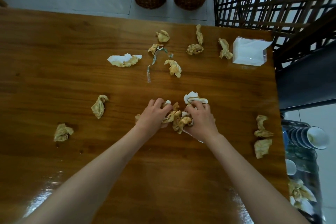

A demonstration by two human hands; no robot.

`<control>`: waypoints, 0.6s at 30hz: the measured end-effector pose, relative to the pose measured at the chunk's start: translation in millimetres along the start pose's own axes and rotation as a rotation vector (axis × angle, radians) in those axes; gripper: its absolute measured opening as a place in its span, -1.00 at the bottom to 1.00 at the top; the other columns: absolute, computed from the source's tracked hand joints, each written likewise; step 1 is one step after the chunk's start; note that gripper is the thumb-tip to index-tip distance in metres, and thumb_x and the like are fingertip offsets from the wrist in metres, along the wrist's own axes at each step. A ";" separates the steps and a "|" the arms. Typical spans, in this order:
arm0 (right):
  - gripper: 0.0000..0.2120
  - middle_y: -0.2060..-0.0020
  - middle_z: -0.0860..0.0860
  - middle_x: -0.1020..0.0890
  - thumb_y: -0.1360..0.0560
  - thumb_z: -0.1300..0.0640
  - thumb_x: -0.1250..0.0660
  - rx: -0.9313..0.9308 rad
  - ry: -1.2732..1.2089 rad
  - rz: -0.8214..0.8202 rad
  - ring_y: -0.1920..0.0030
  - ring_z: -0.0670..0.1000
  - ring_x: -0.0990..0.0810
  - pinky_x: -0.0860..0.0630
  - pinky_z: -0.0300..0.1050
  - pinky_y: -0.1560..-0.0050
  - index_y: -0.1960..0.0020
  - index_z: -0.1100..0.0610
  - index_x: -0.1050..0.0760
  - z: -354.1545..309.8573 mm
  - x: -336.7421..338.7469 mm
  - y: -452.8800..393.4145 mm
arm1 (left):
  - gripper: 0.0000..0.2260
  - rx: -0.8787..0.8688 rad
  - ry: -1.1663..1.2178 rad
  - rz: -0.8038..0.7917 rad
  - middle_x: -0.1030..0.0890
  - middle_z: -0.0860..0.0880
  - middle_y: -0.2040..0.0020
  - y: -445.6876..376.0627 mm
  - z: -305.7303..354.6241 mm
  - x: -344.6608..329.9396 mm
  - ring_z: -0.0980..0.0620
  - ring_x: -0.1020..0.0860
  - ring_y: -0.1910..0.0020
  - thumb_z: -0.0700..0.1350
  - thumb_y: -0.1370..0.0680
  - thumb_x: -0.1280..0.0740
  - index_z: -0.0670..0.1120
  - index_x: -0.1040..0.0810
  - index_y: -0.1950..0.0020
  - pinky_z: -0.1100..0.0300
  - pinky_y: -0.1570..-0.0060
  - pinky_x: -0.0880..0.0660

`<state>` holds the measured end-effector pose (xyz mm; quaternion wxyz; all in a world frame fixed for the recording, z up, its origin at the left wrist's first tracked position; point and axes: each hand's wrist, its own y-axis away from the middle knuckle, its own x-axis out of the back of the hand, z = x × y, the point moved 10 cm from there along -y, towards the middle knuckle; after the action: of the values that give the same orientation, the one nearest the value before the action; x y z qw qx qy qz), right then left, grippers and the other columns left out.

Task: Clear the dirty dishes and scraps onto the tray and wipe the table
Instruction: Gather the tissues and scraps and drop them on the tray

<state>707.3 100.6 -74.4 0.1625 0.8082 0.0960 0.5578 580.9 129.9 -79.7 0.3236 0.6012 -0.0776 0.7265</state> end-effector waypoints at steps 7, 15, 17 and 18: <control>-0.58 -0.24 0.07 -0.47 -0.43 0.23 -0.39 -0.038 -0.088 0.079 -0.23 0.10 -0.37 -0.44 -0.06 -0.11 -0.27 0.12 -0.45 -7.2 -6.7 25.7 | -0.54 0.108 0.109 0.051 -0.42 -0.12 -0.20 25.3 -12.6 1.2 -0.04 -0.49 -0.08 -0.15 -0.45 -0.43 -0.05 -0.36 -0.31 0.14 0.05 -0.52; -0.65 -0.08 0.08 -0.51 -0.42 0.30 -0.38 -0.306 -0.232 0.246 -0.08 0.05 -0.49 -0.31 -0.33 0.19 -0.19 0.17 -0.48 38.4 20.8 82.3 | -0.45 0.050 0.272 0.118 -0.41 -0.11 -0.18 26.1 0.5 22.6 -0.08 -0.53 -0.05 -0.22 -0.42 -0.46 0.01 -0.32 -0.32 0.15 0.06 -0.55; -0.60 -0.09 0.09 -0.51 -0.42 0.31 -0.38 -0.356 -0.252 0.274 -0.08 0.05 -0.49 -0.30 -0.30 0.14 -0.24 0.17 -0.46 45.5 27.8 98.5 | -0.33 -0.012 0.251 0.039 -0.35 -0.14 -0.28 17.1 14.3 17.8 -0.10 -0.51 -0.12 -0.25 -0.42 -0.44 0.10 -0.23 -0.41 0.05 -0.04 -0.56; -0.62 -0.06 0.09 -0.52 -0.42 0.31 -0.36 -0.381 -0.274 0.294 -0.05 0.05 -0.49 -0.28 -0.31 0.18 -0.23 0.19 -0.47 48.0 30.9 107.1 | -0.27 -0.034 0.208 -0.025 -0.29 -0.16 -0.35 13.2 20.2 11.7 -0.12 -0.49 -0.15 -0.25 -0.43 -0.44 0.13 -0.17 -0.46 0.02 -0.07 -0.55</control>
<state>760.3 4.0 -23.5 0.2403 0.8364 -0.1516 0.4687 589.3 113.9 -60.0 0.3491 0.5180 -0.0482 0.7794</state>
